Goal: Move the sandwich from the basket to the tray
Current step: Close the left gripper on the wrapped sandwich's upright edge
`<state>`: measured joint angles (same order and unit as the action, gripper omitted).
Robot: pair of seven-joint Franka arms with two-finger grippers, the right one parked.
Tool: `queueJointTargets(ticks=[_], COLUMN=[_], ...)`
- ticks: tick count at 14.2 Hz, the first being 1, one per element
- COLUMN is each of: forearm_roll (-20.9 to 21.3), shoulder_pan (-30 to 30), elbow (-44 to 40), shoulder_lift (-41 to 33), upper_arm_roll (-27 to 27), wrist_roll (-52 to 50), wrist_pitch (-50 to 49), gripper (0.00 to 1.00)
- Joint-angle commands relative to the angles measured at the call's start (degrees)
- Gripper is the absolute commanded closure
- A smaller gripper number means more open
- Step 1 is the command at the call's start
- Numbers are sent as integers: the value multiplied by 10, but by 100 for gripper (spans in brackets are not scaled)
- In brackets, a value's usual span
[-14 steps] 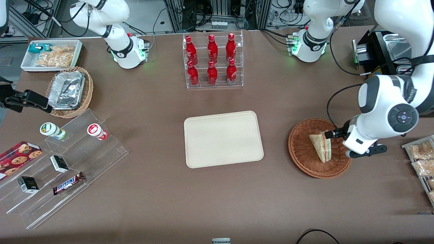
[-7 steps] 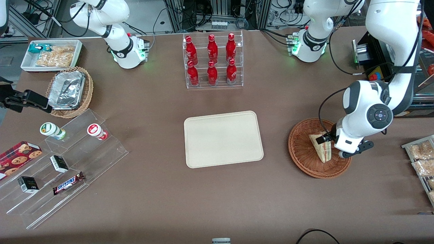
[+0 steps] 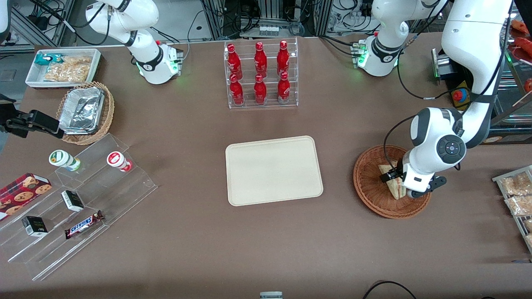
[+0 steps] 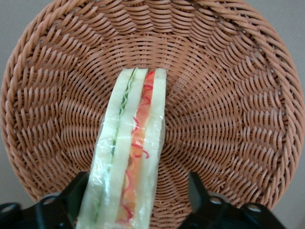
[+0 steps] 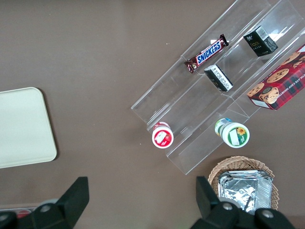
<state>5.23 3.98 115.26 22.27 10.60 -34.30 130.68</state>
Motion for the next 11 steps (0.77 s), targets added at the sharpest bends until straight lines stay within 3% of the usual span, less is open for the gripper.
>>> queueJointTargets(ticks=[1, 2, 3, 5, 11], forearm_roll=[5, 5, 5, 6, 5], shoulder_pan=[-2, -2, -2, -2, -20], elbow=[7, 7, 8, 7, -28], shoulder_lift=[1, 1, 1, 0, -17], upper_arm_roll=[0, 0, 0, 0, 6], wrist_roll=[-10, -10, -10, -8, -2], wrist_pitch=[16, 16, 17, 16, 10], gripper=[47, 56, 72, 85, 88])
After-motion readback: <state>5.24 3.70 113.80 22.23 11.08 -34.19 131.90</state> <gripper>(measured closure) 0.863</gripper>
